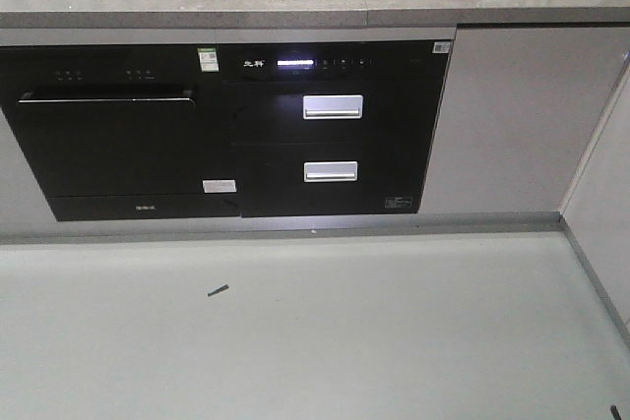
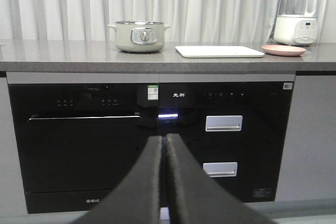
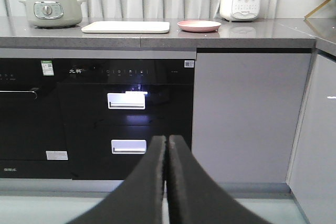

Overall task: Transfer vegetables to tray and serve
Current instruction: 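Drive the base toward the counter with both arms at rest, then position the base in front of the tray, pot and pink plate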

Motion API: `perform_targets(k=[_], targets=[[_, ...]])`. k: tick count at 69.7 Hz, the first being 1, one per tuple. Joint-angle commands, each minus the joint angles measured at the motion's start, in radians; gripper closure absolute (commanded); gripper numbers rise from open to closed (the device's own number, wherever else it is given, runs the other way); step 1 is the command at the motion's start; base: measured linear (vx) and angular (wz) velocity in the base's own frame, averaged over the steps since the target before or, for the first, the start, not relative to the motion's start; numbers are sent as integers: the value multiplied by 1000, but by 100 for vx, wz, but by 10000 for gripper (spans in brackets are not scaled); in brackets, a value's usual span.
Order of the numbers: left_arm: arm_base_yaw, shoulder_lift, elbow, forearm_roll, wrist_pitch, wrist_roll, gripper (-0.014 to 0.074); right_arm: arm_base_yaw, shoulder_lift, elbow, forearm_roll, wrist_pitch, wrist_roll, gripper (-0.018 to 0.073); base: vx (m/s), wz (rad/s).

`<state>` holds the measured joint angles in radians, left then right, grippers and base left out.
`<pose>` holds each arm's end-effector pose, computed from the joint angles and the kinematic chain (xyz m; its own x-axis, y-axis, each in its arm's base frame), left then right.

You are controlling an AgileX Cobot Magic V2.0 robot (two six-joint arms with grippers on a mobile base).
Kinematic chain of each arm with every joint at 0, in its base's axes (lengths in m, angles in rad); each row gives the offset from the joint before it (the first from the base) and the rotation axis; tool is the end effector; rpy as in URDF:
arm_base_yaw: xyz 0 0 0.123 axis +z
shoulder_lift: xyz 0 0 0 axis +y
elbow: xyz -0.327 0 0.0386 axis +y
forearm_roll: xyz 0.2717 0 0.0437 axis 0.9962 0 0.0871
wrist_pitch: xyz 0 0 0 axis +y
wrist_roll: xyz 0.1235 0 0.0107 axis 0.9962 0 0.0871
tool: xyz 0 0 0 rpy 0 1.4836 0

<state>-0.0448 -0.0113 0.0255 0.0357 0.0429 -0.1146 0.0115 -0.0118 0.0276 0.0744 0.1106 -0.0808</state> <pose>0.0687 -0.0029 0.2014 0.0266 -0.0801 -0.9964 0.0455 0.9958 -0.0789 0.0688 0.0018 0.1922 -0.0388 -0.0073 -0.9992 -0.0200 0.9998 -0.0065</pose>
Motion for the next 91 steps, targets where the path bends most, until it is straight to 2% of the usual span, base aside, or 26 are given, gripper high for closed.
perform_targets(k=[1, 91], targets=[[4, -15, 27, -7, -77, -3, 602, -3, -7, 16, -2, -73, -2, 565, 31, 4], [4, -15, 27, -7, -77, -3, 602, -3, -7, 16, -2, -73, -2, 565, 25, -4]])
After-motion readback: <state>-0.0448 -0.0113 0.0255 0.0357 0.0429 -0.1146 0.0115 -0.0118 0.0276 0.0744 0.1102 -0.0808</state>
